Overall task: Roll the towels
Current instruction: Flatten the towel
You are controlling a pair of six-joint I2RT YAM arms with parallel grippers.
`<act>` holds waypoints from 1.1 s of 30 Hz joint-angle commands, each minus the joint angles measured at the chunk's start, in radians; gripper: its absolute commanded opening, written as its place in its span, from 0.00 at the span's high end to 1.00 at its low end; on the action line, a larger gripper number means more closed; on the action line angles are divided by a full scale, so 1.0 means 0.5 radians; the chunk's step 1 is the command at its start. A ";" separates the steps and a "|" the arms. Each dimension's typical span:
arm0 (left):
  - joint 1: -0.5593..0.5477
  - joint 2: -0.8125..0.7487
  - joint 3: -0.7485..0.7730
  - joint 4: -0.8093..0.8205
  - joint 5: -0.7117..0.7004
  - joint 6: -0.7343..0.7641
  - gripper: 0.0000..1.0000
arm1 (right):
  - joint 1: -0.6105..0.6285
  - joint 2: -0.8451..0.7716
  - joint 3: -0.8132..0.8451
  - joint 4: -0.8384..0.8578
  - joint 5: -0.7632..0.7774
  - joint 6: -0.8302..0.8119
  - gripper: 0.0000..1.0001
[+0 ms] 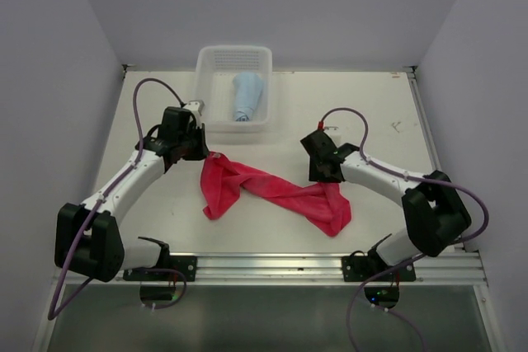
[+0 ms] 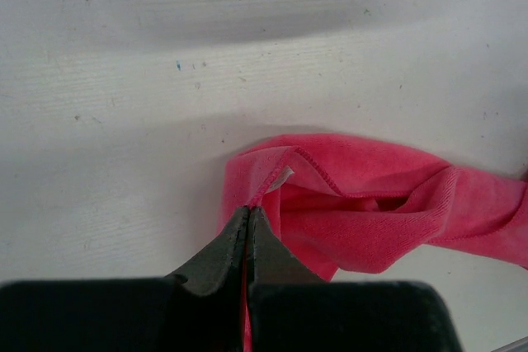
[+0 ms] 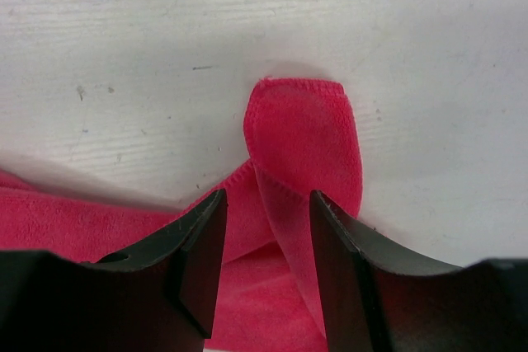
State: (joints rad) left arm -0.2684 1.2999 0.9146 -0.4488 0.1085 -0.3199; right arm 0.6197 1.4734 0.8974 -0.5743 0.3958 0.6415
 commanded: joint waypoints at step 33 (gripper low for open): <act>0.113 -0.274 0.174 -0.118 -0.564 -0.115 1.00 | -0.245 -1.209 0.261 -0.054 0.111 -0.522 1.00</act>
State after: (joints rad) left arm -0.2333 1.1973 0.9756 -0.4950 -0.1078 -0.3538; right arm 0.5014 0.9798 1.0798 -0.5869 0.4541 0.4263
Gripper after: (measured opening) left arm 0.008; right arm 0.014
